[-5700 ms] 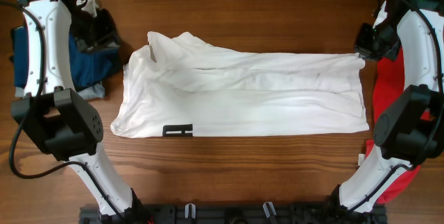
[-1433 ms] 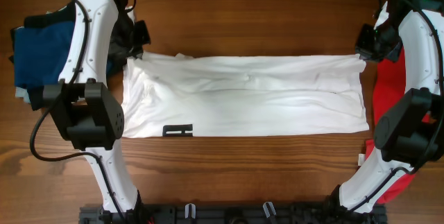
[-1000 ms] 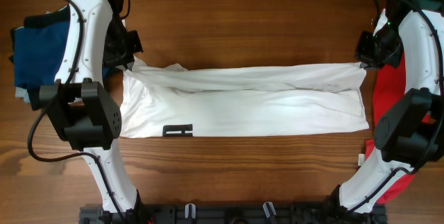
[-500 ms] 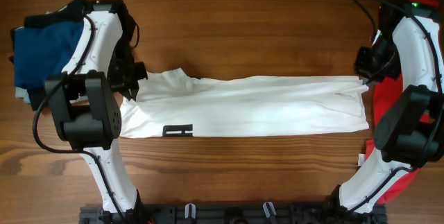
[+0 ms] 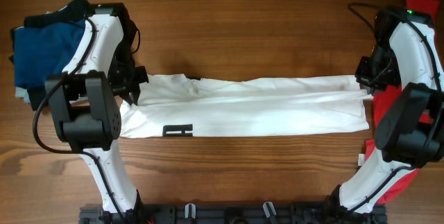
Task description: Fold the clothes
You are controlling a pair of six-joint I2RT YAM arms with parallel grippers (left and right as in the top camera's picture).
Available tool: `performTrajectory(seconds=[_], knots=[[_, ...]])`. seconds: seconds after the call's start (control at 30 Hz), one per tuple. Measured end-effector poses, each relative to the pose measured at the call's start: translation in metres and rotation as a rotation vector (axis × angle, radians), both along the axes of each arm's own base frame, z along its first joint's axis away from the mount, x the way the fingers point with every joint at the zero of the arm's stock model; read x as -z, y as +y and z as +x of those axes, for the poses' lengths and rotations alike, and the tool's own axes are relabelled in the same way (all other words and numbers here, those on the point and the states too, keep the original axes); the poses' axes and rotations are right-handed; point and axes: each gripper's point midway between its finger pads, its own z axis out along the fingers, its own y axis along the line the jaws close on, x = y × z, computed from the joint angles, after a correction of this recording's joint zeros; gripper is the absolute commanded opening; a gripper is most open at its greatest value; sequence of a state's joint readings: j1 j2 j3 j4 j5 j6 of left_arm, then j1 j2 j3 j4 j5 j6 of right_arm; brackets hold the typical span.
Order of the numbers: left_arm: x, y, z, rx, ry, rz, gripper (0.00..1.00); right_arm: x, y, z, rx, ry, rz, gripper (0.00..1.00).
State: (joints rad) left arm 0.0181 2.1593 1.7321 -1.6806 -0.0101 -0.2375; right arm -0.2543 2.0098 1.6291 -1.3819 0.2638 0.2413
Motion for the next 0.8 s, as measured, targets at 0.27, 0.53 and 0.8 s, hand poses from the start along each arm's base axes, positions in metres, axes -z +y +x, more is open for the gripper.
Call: performTrajectory(seconds=[0.27,0.53,0.8], knots=[[0.005,0.000,-0.014,-0.006,0.050,0.003,0.29,0.000,-0.003,0.000,0.003,0.000,-0.011,0.22],[0.006,0.000,-0.011,-0.006,0.016,0.003,0.27,0.000,-0.003,0.001,0.001,-0.005,-0.006,0.23],[-0.033,-0.014,0.031,-0.027,-0.334,-0.072,0.22,0.005,0.010,0.012,-0.039,-0.050,0.087,0.21]])
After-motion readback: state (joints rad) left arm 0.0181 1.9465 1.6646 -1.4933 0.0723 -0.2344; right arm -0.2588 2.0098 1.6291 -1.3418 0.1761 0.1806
